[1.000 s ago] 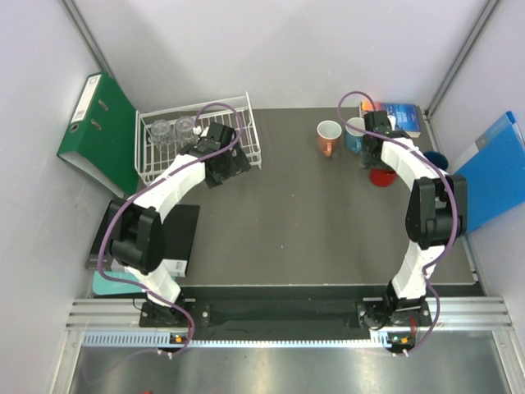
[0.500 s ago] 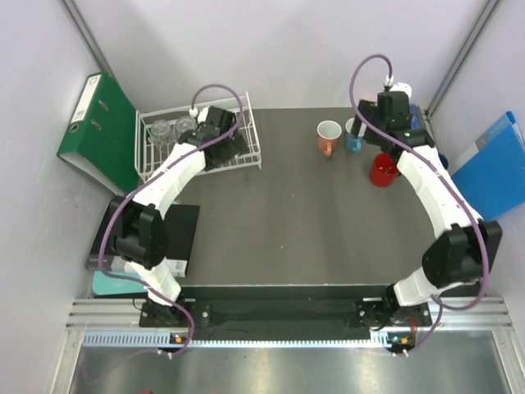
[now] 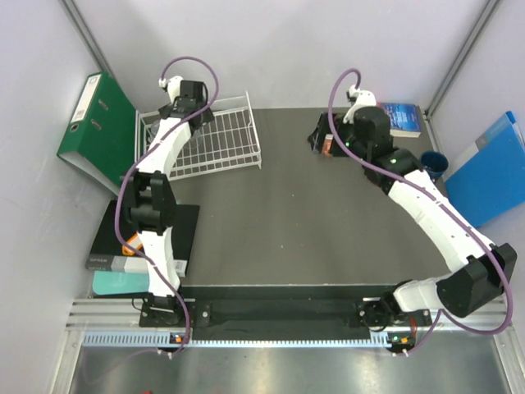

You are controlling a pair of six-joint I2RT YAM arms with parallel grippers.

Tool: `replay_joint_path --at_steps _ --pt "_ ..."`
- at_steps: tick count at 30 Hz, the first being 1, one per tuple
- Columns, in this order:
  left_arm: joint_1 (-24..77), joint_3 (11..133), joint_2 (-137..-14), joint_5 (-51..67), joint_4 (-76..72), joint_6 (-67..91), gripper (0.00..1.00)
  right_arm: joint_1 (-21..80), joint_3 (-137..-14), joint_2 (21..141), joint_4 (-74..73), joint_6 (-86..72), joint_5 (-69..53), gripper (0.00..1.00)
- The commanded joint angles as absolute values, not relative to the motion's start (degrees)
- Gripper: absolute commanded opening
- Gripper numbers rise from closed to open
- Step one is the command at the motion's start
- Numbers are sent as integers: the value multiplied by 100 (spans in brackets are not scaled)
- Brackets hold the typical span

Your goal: Unload the cups from the dish rack

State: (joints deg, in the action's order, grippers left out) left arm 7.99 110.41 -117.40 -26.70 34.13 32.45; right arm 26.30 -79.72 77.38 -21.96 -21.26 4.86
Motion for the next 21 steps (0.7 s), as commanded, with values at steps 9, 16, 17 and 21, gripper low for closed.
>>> replay_joint_path --at_steps 9,16,17,21 --pt "809 11733 -12498 -3076 2584 2312 99 3146 -7629 7400 -1898 -2206 79 93" --pt "607 11786 -12639 -3067 2567 2487 99 3182 -7331 7357 -1802 -2276 26 93" --pt "589 11786 -12665 -3059 2549 2479 99 3182 -7304 7348 -1776 -2302 26 93" --pt "536 11848 -12797 -2962 2549 2505 99 3182 -7225 7321 -1758 -2382 61 93"
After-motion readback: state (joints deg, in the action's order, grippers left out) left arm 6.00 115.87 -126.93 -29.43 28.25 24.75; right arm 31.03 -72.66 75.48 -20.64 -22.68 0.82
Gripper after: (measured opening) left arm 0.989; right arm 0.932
